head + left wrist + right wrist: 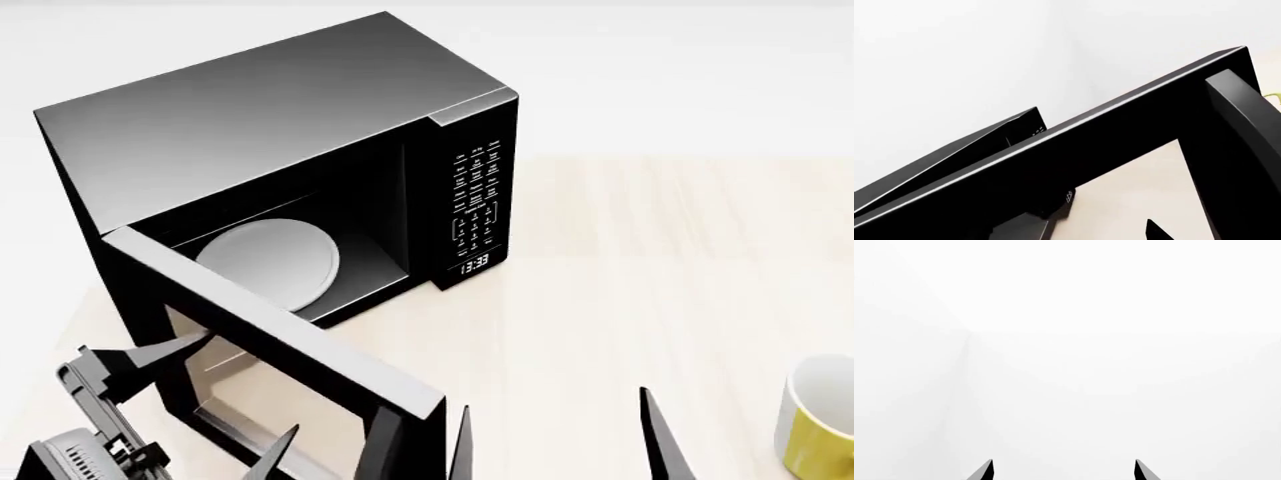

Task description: Close the microwave.

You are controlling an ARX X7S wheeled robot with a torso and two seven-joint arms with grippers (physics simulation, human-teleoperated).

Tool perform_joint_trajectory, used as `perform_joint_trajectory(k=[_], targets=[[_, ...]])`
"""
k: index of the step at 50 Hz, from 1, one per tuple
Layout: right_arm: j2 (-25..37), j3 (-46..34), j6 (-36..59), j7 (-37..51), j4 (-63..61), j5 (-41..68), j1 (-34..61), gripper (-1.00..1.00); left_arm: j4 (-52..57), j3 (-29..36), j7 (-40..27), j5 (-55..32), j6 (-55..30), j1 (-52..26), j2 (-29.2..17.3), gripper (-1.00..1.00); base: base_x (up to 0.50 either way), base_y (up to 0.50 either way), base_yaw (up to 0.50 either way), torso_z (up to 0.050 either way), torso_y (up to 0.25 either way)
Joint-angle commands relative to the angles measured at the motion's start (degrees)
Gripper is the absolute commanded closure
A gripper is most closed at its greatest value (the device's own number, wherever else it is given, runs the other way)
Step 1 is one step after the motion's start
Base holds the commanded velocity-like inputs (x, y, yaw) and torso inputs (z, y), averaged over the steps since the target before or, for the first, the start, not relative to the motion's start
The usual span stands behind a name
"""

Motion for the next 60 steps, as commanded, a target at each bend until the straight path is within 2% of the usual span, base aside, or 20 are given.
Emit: perform_joint_trajectory(k=[1, 28, 60], targets=[[-0.28, 0.41, 0.1, -0.43, 0.27, -0.19, 0.17, -1.0, -2.36, -0.37, -0.59, 1.23, 0.8, -1.32, 1.95, -1.0, 0.0, 0.0, 0.0, 0.0, 0.0], [0.24, 0.29, 0.78, 0.26, 0.14, 0.62, 0.43, -1.0, -8.45, 0.01, -3.8, 3.16, 4.02, -5.01, 6.06, -1.0, 0.0, 0.0, 0.0, 0.0, 0.0], [0.87, -0.11, 1.16, 0.89, 0.84, 2.07, 0.89, -1.0, -12.79, 1.59, -5.22, 5.22, 3.8, -9.78, 8.44, -1.0, 0.0, 0.0, 0.0, 0.0, 0.0]])
